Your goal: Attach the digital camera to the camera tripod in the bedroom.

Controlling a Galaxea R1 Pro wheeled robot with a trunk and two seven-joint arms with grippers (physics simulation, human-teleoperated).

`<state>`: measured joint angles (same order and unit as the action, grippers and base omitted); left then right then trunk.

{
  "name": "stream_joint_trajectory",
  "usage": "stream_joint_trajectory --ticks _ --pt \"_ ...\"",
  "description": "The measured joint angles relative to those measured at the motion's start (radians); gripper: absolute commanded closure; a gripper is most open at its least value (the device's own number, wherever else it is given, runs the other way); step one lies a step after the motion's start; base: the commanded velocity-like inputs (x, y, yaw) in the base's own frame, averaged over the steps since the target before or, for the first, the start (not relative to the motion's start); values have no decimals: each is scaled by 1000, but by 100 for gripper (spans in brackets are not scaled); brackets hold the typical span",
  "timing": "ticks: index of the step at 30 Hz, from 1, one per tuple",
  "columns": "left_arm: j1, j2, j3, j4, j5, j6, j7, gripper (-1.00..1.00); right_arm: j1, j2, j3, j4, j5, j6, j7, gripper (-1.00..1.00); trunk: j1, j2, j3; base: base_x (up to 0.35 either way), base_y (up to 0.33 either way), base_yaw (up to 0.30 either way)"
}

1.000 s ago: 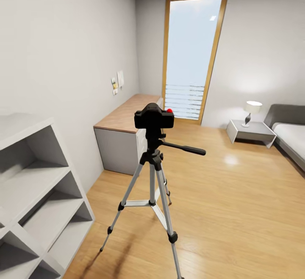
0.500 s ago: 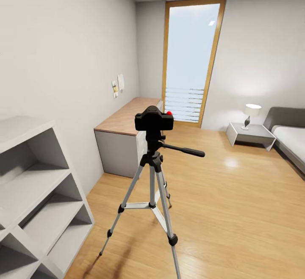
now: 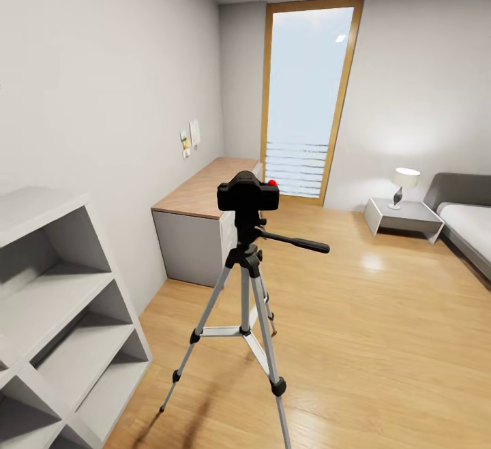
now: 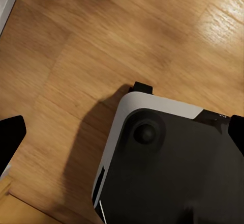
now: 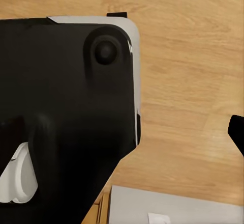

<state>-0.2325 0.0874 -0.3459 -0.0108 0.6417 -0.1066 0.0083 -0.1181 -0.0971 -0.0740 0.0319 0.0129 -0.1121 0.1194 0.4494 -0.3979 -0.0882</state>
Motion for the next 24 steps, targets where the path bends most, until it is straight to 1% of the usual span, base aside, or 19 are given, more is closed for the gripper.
stream_joint_trajectory --ticks 10,11,24 --pt "0 0 0 0 -1 0 0 -100 0 0 1 0 5 0 1 -100 0 0 0 0 0 0" --pt "0 0 0 0 -1 0 0 -100 0 5 4 0 6 1 1 -100 0 0 0 0 0 0" --pt "0 0 0 0 -1 0 0 -100 0 7 3 0 3 1 -1 -100 0 0 18 0 0 0"
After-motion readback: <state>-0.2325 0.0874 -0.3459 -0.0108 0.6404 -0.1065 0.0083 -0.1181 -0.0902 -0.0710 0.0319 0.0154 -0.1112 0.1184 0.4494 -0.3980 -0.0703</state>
